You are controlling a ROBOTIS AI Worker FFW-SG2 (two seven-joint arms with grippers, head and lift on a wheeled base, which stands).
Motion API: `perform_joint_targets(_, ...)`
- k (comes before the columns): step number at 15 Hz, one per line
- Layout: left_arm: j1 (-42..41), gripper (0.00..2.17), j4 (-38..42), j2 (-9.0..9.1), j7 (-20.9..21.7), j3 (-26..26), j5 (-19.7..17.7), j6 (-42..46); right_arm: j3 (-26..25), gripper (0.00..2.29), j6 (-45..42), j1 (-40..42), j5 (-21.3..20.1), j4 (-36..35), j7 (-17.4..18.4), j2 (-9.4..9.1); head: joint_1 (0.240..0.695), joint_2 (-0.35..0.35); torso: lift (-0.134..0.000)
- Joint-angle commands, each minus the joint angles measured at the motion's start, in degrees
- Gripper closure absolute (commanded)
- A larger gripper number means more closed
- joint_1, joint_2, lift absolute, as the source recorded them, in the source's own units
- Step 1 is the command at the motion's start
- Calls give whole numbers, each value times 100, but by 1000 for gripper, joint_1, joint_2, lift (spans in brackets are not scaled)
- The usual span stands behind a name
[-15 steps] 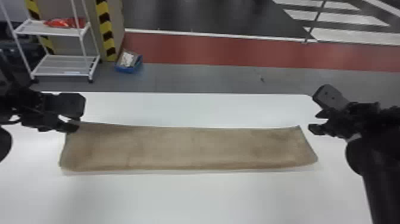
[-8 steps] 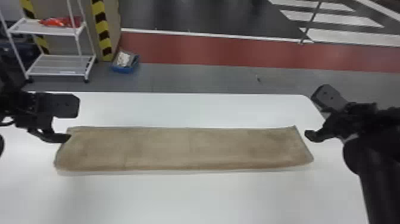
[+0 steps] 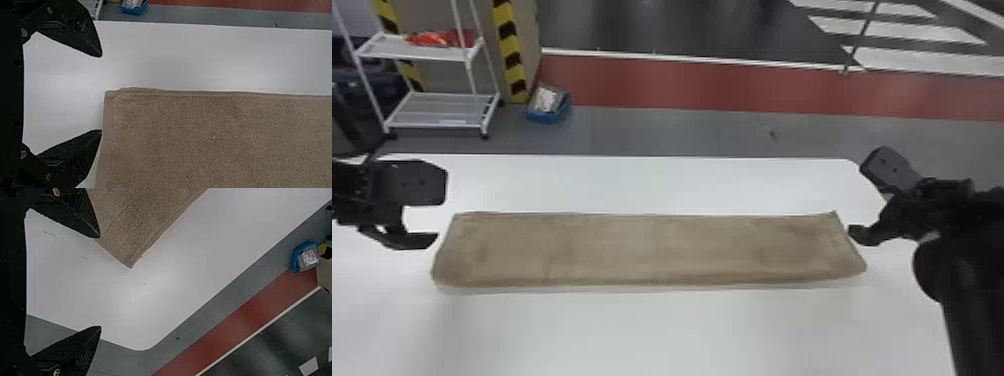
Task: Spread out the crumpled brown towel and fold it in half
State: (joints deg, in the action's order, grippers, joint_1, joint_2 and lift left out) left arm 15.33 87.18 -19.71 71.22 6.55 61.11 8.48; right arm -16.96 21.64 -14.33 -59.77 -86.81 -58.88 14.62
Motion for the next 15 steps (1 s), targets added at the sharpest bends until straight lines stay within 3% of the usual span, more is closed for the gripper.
perform_joint_targets(1,-162,238,177,-32,15,118,-56,0,0,63,29,62,1,-47,0,-20,695,-127,-125)
perform_joint_targets(15,-628,201,696,-68,164,390,-205,0,-105,66,293,378,1,-469,-123,-91,695,-120,-125)
